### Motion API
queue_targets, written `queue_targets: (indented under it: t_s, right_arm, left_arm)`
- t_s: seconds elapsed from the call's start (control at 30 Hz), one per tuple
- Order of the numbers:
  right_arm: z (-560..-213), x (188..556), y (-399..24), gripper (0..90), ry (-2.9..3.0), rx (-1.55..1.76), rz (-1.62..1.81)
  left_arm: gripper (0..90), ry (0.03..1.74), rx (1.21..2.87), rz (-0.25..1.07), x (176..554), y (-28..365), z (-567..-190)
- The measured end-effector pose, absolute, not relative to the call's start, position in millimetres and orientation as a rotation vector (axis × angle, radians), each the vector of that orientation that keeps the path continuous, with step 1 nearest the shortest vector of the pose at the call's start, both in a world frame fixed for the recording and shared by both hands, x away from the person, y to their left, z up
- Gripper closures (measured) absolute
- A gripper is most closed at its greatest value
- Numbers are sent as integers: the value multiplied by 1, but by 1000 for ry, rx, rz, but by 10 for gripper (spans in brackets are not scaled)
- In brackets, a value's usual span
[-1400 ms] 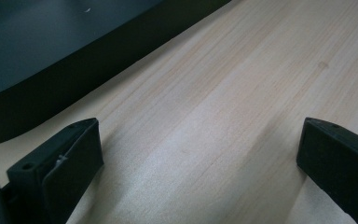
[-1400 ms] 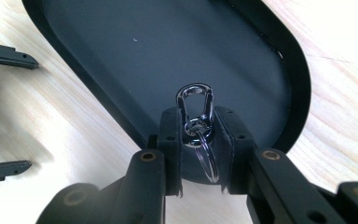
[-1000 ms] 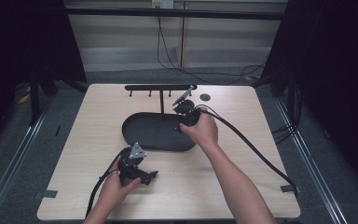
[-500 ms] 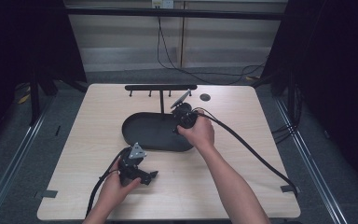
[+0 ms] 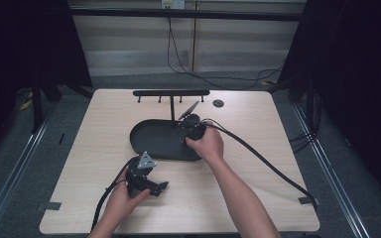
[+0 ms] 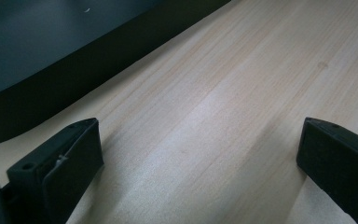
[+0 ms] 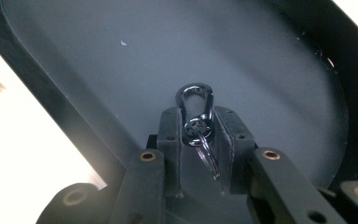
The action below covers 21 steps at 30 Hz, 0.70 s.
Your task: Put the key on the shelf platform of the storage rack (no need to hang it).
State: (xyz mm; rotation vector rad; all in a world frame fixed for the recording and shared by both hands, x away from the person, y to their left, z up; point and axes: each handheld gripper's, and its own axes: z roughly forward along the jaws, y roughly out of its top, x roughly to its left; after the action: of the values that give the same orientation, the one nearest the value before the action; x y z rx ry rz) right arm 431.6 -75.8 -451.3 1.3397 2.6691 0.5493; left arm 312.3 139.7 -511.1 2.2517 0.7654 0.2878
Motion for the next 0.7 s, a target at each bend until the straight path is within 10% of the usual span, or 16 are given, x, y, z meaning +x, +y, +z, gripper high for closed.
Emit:
queue_targets:
  t_s: [0.7]
  right_arm:
    - [-463,436,-74,729,2650,1309,554]
  left_arm:
    - [0,767,2253,286,312,139,-511]
